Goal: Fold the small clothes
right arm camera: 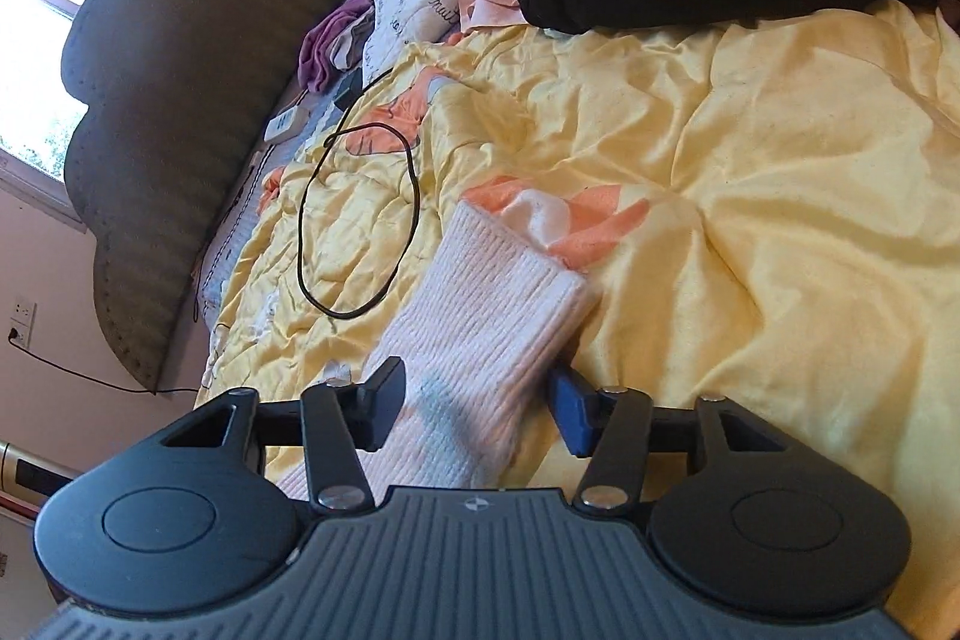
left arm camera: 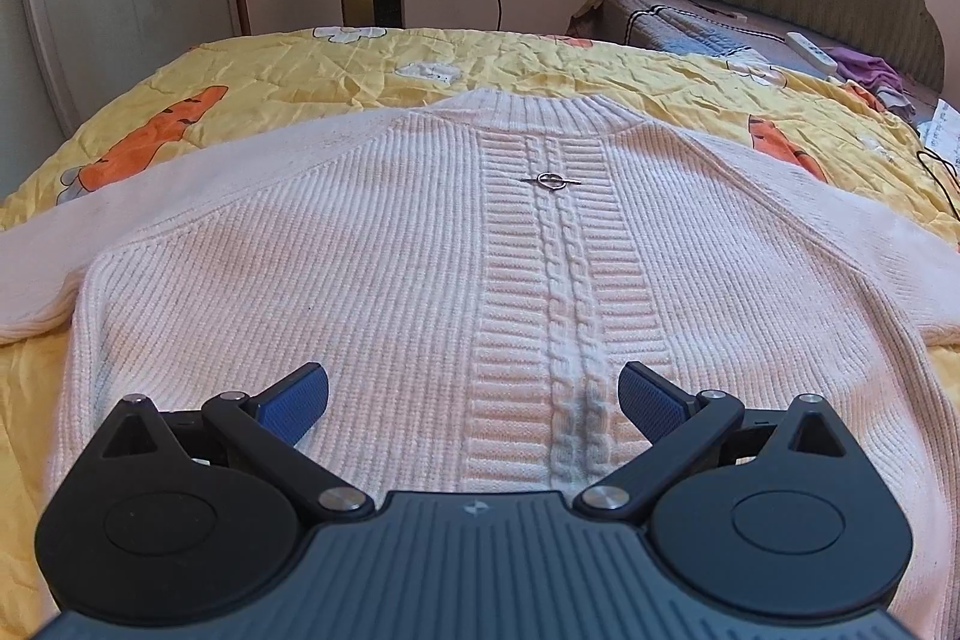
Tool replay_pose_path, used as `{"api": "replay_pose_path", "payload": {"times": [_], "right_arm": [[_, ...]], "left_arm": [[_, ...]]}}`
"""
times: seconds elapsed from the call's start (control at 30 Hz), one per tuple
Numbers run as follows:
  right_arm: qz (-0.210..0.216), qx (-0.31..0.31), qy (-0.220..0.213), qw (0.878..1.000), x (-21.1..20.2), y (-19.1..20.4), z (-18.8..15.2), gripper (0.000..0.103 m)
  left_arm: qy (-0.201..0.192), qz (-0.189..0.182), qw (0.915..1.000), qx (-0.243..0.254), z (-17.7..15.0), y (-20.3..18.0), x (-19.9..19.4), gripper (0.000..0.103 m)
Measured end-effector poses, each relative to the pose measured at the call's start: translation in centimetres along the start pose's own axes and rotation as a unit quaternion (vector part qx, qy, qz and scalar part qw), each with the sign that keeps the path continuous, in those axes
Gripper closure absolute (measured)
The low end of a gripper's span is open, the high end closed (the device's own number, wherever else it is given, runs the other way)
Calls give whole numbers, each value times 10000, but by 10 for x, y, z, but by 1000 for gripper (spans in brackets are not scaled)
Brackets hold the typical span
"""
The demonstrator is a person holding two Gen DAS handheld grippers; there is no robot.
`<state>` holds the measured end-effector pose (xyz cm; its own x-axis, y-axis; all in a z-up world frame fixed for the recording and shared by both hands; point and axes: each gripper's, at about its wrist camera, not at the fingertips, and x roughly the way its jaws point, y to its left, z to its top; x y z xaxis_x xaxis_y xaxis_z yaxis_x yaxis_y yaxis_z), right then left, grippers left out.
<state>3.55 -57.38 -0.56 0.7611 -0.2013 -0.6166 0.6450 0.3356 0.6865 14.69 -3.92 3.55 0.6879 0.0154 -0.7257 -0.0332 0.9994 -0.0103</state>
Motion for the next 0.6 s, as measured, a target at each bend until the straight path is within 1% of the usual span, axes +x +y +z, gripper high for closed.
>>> {"api": "replay_pose_path", "payload": {"times": [0.07, 0.1, 0.13, 0.17, 0.2, 0.23, 0.3, 0.37, 0.4, 0.47, 0.53, 0.57, 0.6], "right_arm": [[-41, -3, -32, 10000, 4, -1, 1, 79], [-4, -19, -58, 10000, 4, -1, 2, 80], [43, -26, -101, 9999, 4, 0, 1, 84], [105, -100, -158, 9998, 1, 1, 0, 87], [93, -164, -220, 9996, 0, 4, -1, 87], [115, -274, -307, 9991, -4, 10, -4, 88], [365, -629, -436, 9964, -13, 31, -12, 88], [782, -1061, -415, 9904, -26, 62, -30, 89], [1001, -1305, -341, 9858, -30, 80, -42, 89], [1407, -1732, -107, 9747, -36, 118, -73, 89], [1911, -1970, 268, 9612, -38, 152, -110, 89], [2151, -2062, 502, 9533, -37, 168, -131, 89], [2353, -2138, 742, 9452, -35, 184, -153, 89]], "left_arm": [[-7, -35, 10000, -50, 1, 3, -3, 0], [-8, -125, 9999, -113, 2, 5, -4, 0], [6, -335, 9991, -241, 5, 9, -6, 0], [21, -599, 9974, -400, 8, 13, -7, 0], [15, -909, 9941, -597, 11, 18, -8, 0], [-4, -1198, 9894, -816, 15, 24, -9, 0], [-48, -1735, 9741, -1450, 23, 38, -7, 0], [-46, -2029, 9582, -2016, 30, 50, 0, 0], [21, -2096, 9531, -2184, 34, 53, 4, 0], [106, -2271, 9438, -2401, 40, 58, 12, 0], [141, -2443, 9345, -2587, 43, 60, 21, 0], [208, -2555, 9277, -2715, 44, 60, 26, 0], [302, -2753, 9177, -2847, 44, 59, 33, 0]]}}
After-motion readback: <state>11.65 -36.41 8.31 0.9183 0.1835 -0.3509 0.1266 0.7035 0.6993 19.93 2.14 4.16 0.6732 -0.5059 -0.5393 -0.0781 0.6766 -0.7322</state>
